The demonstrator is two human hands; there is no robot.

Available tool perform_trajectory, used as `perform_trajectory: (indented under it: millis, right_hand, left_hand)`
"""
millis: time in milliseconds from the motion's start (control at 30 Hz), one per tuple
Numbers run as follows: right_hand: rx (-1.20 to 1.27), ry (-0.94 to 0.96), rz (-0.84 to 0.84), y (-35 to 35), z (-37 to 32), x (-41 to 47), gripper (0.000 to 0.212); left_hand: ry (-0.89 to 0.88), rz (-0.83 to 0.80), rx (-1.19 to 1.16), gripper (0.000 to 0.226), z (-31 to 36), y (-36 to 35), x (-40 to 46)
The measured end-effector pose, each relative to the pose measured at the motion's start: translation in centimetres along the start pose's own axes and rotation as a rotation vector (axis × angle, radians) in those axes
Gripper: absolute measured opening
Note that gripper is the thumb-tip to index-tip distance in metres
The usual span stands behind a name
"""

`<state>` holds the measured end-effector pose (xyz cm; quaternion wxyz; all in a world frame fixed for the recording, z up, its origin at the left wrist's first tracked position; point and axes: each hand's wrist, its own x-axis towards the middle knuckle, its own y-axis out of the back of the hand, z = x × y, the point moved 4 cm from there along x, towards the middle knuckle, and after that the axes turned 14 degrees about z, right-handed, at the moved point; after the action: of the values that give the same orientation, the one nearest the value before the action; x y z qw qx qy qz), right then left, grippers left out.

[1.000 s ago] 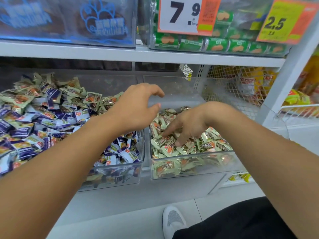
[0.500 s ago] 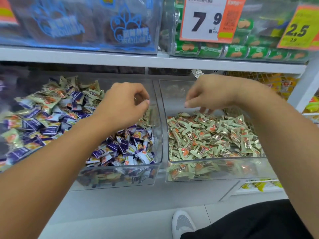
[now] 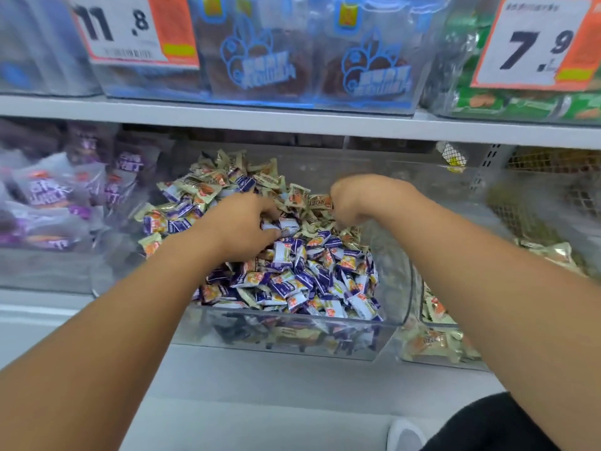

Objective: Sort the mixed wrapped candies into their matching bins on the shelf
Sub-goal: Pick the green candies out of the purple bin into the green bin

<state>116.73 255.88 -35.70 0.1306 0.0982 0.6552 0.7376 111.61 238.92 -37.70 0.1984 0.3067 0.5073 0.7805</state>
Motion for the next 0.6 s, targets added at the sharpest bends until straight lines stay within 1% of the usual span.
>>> perform_trajectory:
  millis: [67,133,167,233,300,367,433,500,567,600]
  right_hand:
    - [0.060,-0.033,-0.122,-1.5,0.2,1.0,0.021]
    - [0.240,-0.131,-0.265,-2.5,0.5,1.5,0.038]
    - [0.306,-0.167,-0.298,-2.8,0.7,1.6,0.049]
    - [0.390,-0.206,-0.293,-2.7,0.7,1.7,0.059]
    - [0.542,-0.217,-0.244,-2.6,0.6,1.8,0.059]
    - [0.674,-0.218,-0.198,-2.5,0.6,1.6,0.057]
    - [0.686,-0.196,-0.168,-2.5,0.7,1.6,0.052]
    - [0.698,-0.172,-0.142,-2.3,0.7,1.6,0.045]
    - [0.694,-0.140,-0.107,-2.2,0.8,1.7,0.041]
    - [0.694,-0.124,-0.093,-2.1,0.8,1.7,0.040]
  left_hand:
    - [0.002,0.025,-0.029,0.038,-0.3,0.1,0.2]
    - [0.013,0.030,-0.062,0.043,-0.6,-0.1,0.3]
    - [0.015,0.034,-0.076,0.044,-0.6,-0.2,0.3]
    - [0.014,0.079,-0.122,0.050,-0.8,-0.2,0.7]
    - [0.022,0.177,-0.166,0.054,-0.8,0.3,1.4]
    - [-0.003,0.244,-0.155,0.058,-0.5,0.5,2.2]
    - [-0.053,0.223,-0.042,0.063,0.0,0.1,2.9]
    - [-0.066,0.175,0.099,0.064,0.4,-0.9,3.5]
    - [-0.063,0.180,0.169,0.057,0.6,-1.6,3.9]
    - [-0.063,0.211,0.183,0.050,0.7,-1.7,4.2]
